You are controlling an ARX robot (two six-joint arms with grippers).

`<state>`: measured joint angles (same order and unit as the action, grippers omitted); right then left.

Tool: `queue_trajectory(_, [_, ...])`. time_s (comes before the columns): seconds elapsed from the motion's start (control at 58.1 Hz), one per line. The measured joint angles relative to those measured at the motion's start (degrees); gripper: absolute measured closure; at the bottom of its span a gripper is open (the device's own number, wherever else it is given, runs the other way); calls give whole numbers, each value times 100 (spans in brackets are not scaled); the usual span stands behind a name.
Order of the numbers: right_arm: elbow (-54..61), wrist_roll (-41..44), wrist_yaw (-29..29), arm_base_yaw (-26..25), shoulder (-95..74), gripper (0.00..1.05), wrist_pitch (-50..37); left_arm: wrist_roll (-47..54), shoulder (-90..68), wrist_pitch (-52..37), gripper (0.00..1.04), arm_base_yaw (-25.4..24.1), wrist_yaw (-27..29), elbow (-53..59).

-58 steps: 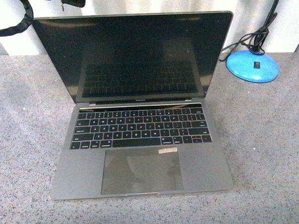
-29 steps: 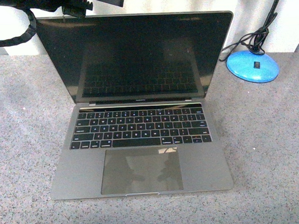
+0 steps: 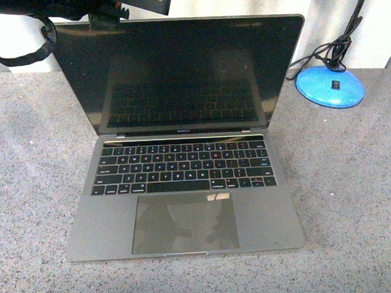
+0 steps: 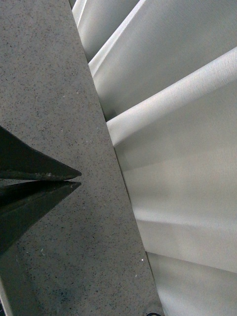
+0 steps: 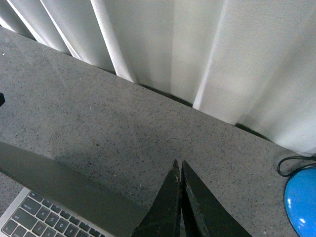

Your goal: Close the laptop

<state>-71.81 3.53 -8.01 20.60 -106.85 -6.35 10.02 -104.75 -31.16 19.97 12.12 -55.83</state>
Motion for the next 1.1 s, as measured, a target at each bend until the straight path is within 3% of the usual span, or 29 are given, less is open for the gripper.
queue_trajectory(1.101, [1088,-662,-116,-170,273,104,-715,-275,63,651,101,50,188,-96])
